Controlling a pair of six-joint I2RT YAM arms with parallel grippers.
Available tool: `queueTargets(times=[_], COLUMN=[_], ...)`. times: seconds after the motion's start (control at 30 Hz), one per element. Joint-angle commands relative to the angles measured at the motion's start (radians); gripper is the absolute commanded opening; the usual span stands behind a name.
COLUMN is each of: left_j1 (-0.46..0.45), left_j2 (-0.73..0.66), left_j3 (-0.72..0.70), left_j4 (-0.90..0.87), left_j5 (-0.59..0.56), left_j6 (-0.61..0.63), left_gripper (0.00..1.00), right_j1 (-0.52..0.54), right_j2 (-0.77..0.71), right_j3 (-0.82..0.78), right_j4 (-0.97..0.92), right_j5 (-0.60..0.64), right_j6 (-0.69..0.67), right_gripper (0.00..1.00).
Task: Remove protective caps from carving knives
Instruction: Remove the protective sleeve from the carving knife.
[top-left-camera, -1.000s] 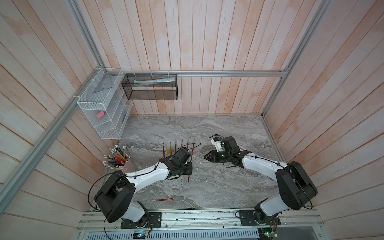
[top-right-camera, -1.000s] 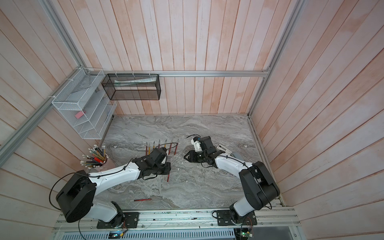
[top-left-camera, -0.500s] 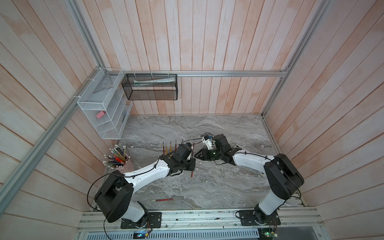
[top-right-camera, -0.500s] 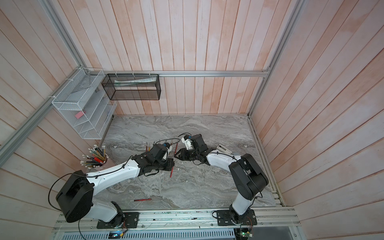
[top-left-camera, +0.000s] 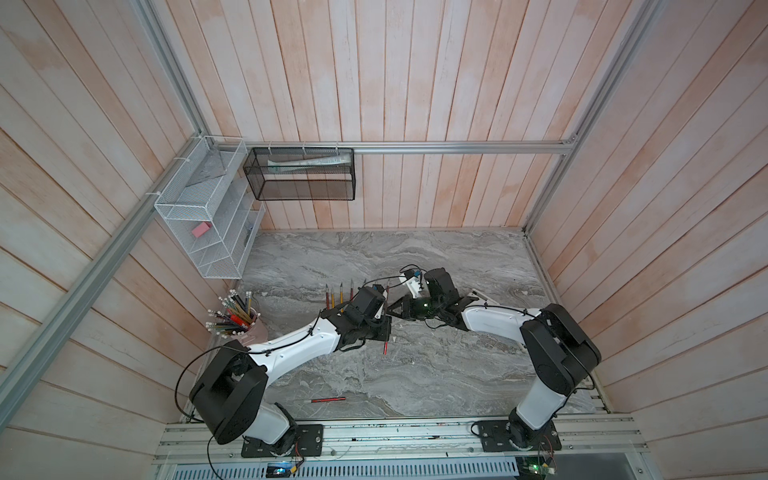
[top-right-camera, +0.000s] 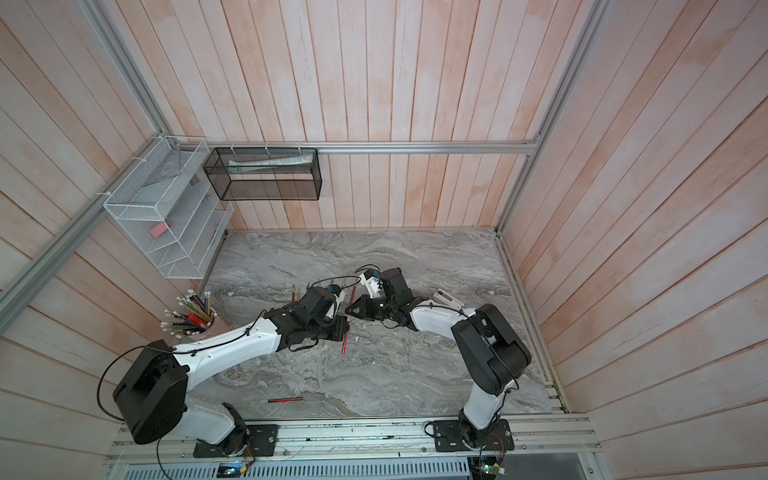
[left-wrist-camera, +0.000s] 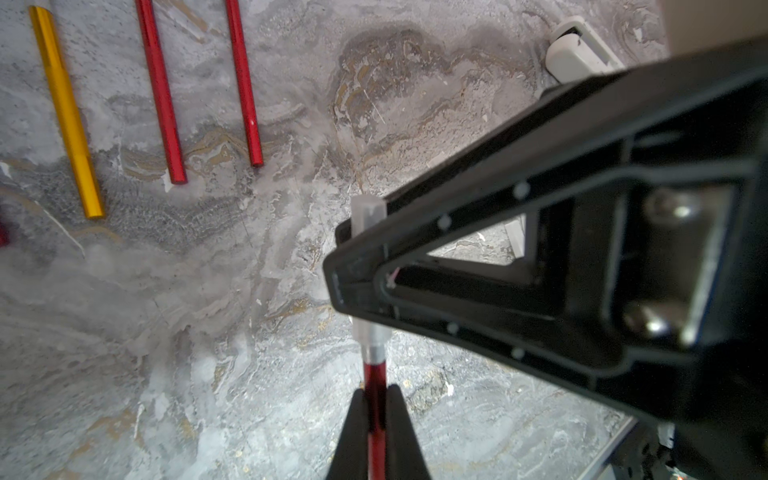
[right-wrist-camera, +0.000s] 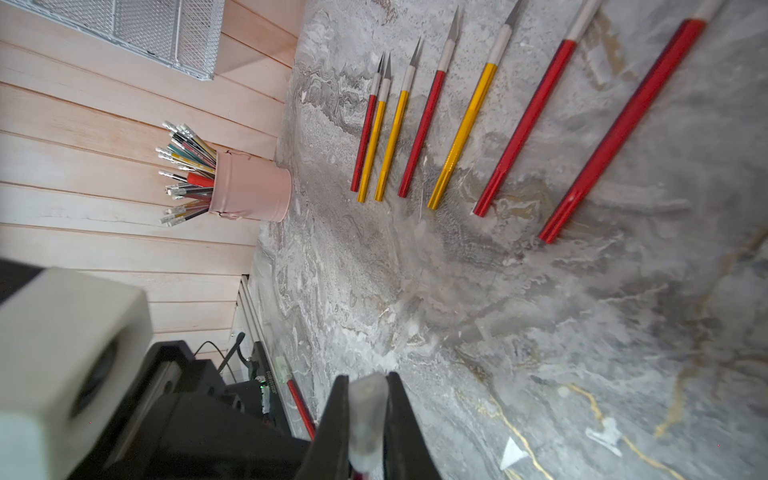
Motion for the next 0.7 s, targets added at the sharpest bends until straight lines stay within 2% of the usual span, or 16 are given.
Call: queueTargets(times=[0.0,0.23,0.4,0.67], left_j1=[0.0,0.0,0.0,0.0], left_j2=[0.01,0.009,0.016,0.064], left_j3=[0.034,0.023,0.008,-0.008], left_j4=[0.007,0.008,0.018,0.039], left_j5=[0.017,0.02,0.032,0.059], left_j6=[0.022,0.021,0.014,0.008], left_gripper=[0.0,0.0,0.0,0.0], right_j1=[0.005,-0.017,-0.074,-0.143], right_j2=[0.015,0.03,0.032,0.05], right_j3=[0.002,0.037,0.08,0.198], right_j4=[0.04,0.019,-0.008,-0.118], right_j5=[-0.021,-0.025,-0.019,0.026], right_j6=[0.015,0.012,0.003,-0.071], right_gripper=[0.0,0.0,0.0,0.0])
